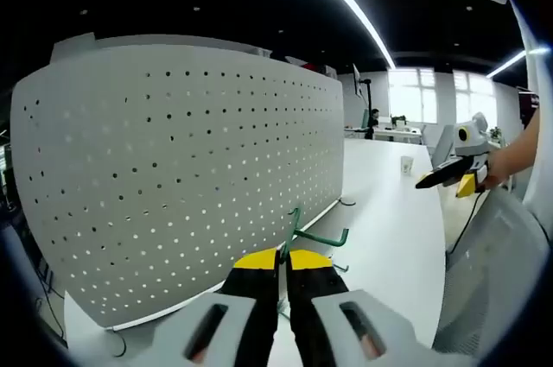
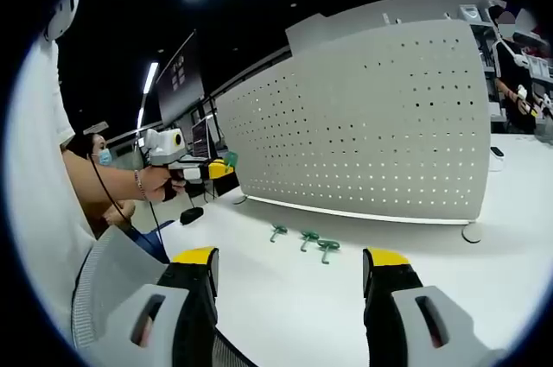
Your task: Insert the hook assembly into the mounting plate slot until the hook locks in place.
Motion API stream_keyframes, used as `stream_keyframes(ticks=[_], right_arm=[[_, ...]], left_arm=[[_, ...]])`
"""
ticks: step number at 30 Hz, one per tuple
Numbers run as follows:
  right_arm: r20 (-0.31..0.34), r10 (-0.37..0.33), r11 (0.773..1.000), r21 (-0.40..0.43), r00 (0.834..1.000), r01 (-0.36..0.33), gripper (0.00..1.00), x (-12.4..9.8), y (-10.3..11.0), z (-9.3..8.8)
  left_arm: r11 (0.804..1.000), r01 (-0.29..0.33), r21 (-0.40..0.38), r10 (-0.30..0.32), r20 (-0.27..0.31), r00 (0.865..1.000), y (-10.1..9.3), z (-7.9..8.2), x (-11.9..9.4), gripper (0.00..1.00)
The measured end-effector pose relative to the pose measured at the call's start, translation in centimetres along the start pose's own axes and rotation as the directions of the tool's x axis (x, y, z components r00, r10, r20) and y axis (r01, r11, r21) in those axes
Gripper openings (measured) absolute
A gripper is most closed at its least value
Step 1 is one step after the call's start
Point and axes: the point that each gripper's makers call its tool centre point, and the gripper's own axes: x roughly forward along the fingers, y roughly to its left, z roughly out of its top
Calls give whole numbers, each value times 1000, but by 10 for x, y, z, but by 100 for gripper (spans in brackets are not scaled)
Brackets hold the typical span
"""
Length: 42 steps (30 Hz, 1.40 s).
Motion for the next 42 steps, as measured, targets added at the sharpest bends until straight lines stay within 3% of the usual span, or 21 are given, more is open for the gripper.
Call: stream_keyframes(ticks=[11,22,35,37,42], right_arm=[[3,14,1000,-6,1000,-14,66,2,3,3],[11,16,1000,-5,1000,-16,65,1,5,2],[13,20,1000,-7,1000,-20,64,2,8,1],[24,22,1000,-9,999,-22,64,2,9,5],[135,59,997,-53,989,-52,58,2,21,30]], left_arm=[[998,-9,-55,14,92,996,-12,16,-5,2],[993,-6,-116,29,198,980,-30,39,-17,2],[991,-8,-136,38,218,975,-38,44,-16,2],[990,-8,-143,39,219,975,-38,44,-15,2],[989,-12,-149,44,215,976,-39,42,-14,2]])
